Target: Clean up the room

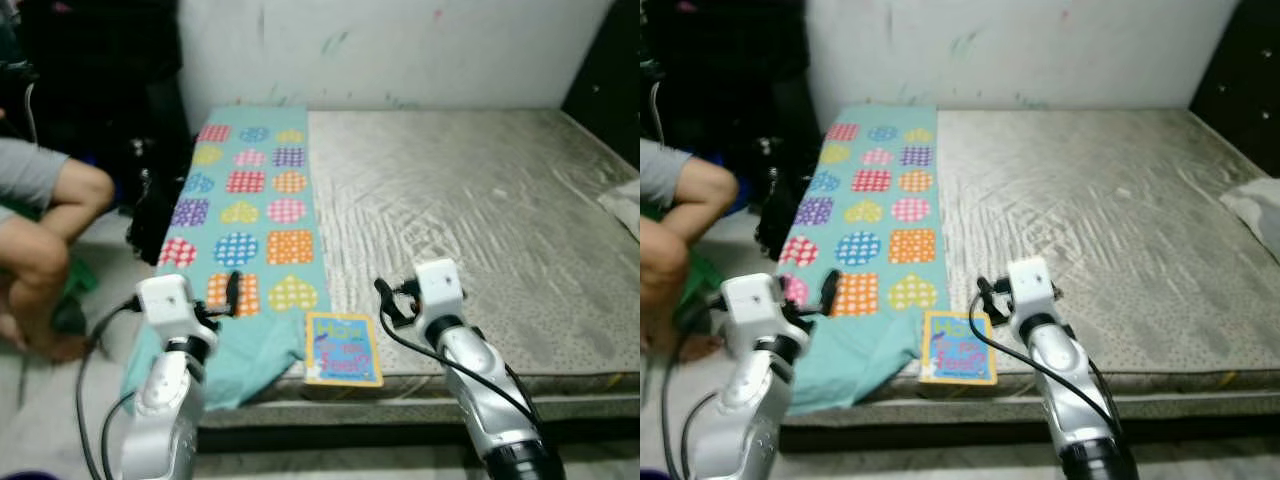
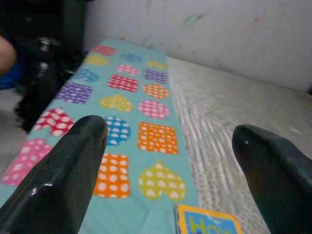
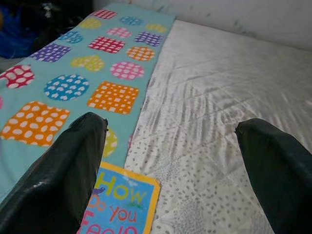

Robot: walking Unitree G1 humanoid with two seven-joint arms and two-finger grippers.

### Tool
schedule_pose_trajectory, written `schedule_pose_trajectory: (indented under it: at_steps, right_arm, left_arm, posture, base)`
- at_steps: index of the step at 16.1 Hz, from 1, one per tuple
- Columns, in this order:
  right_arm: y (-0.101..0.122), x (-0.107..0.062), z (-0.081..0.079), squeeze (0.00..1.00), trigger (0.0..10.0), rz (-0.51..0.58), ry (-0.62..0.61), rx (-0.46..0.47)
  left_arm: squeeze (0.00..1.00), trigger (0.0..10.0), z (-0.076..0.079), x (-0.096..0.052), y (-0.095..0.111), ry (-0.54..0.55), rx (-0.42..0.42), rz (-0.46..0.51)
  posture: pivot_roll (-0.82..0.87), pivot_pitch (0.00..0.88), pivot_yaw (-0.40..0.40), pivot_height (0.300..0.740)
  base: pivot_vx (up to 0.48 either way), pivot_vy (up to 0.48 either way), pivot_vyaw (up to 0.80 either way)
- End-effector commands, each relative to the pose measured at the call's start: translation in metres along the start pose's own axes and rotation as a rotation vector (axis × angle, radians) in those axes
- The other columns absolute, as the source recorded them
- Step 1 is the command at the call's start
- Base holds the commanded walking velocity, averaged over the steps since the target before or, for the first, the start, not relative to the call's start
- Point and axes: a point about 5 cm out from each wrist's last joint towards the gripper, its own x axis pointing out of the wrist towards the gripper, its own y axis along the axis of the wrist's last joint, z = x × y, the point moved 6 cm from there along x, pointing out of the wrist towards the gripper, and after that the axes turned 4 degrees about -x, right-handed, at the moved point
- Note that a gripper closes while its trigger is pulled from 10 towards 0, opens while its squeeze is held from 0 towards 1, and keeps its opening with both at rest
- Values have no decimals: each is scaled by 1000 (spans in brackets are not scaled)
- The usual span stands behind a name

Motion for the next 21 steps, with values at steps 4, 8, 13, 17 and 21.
schedule_pose_trajectory:
  at_steps: [4, 8, 13, 17, 21]
  right_arm:
    - [7, 2, -8, 0, 10000, 20, 25, 4]
    - [4, 3, -6, 0, 10000, 5, 22, -8]
    - [3, 4, -6, 0, 10000, 1, 26, -15]
    - [3, 4, -6, 0, 10000, 0, 23, -14]
    - [5, 3, 0, 0, 10000, 13, 1, -15]
  left_arm:
    - [0, 10000, -4, 1, 4, 5, 12, 10]
    - [0, 10000, -3, 2, 6, 14, -3, 20]
    - [0, 10000, 6, 2, 8, -41, -9, 30]
    - [0, 10000, 6, 3, 8, -42, -9, 28]
    - [0, 10000, 6, 3, 7, -45, -6, 23]
  posture:
    - [-111, 0, -17, 740]
    - [-112, 0, -19, 740]
    - [-114, 0, -21, 740]
    - [-114, 0, -20, 740]
    - [-115, 0, -21, 740]
  base:
    - [0, 0, 0]
    - [0, 0, 0]
    - [50, 0, 0]
    - [313, 0, 0]
    - [340, 0, 0]
